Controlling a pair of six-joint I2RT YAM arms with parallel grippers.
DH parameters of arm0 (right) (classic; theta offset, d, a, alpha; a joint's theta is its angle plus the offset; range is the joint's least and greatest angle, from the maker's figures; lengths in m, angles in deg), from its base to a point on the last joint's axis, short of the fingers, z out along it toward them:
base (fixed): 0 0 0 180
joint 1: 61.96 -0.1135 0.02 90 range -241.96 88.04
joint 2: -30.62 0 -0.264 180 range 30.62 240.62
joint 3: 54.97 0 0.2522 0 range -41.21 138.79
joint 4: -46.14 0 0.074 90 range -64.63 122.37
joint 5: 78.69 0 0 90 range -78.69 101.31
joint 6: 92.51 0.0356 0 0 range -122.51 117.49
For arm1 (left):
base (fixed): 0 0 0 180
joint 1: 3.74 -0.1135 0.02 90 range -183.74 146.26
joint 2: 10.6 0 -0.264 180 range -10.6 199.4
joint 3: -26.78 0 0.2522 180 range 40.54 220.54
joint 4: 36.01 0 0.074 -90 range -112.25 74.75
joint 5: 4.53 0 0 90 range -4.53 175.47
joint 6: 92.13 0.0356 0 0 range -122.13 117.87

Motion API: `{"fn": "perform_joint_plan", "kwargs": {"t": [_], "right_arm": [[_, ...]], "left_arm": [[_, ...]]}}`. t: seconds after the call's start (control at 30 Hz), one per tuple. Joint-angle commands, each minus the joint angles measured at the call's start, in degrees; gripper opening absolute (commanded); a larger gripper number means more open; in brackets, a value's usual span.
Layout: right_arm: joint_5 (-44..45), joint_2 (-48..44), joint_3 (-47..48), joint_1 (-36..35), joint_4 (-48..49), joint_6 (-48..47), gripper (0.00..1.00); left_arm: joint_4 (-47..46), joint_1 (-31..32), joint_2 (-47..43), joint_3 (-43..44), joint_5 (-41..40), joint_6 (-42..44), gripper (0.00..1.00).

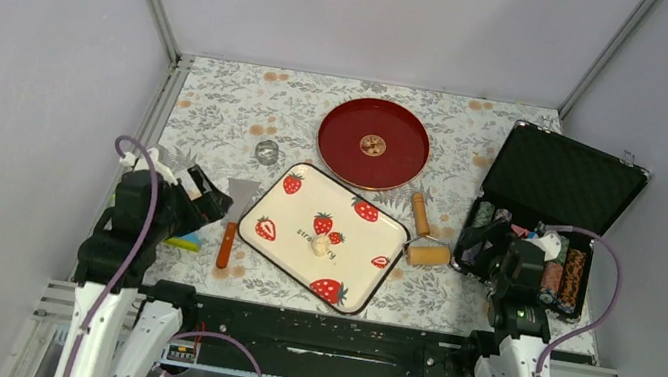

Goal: Roll out the dumpling wrappers from the dough

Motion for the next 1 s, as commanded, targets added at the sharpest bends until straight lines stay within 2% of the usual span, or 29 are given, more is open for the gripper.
{"fn": "perform_joint_plan", "kwargs": {"t": [0.0, 0.1, 0.3, 0.5, 0.7, 0.83, 0.97], "right_arm": [[-8.86, -3.61, -3.63, 0.12, -4.34, 5.84, 1.00], [-8.92, -6.45, -3.31, 0.18, -6.33, 4.65, 0.99], [-7.44, -9.53, -0.11, 0.10, -13.12, 5.28, 0.99], [-16.07, -5.82, 4.47, 0.10, -17.91, 9.69, 1.00], [-14.91, -1.13, 13.92, 0.15, -32.76, 8.61, 0.99], [-13.83, -1.26, 15.43, 0.10, -37.66, 4.53, 1.00], [-18.30, -4.32, 15.46, 0.12, -39.11, 3.39, 0.99]], "left_arm": [[5.54, -0.05, -5.13, 2.23, 3.25, 0.41, 0.99], [8.15, -0.02, -8.46, 2.95, 4.23, 0.99, 0.99], [7.38, -0.03, -10.83, 0.87, 8.52, 1.35, 0.99], [1.83, -0.03, -10.80, -4.92, 13.37, -0.56, 0.99], [-3.77, 0.15, -8.75, -8.45, 15.08, -2.28, 0.99], [-7.16, 0.33, -6.52, -11.64, 16.17, -5.03, 0.99], [-10.31, 0.31, -2.66, -13.07, 18.38, -5.75, 0.99]]}}
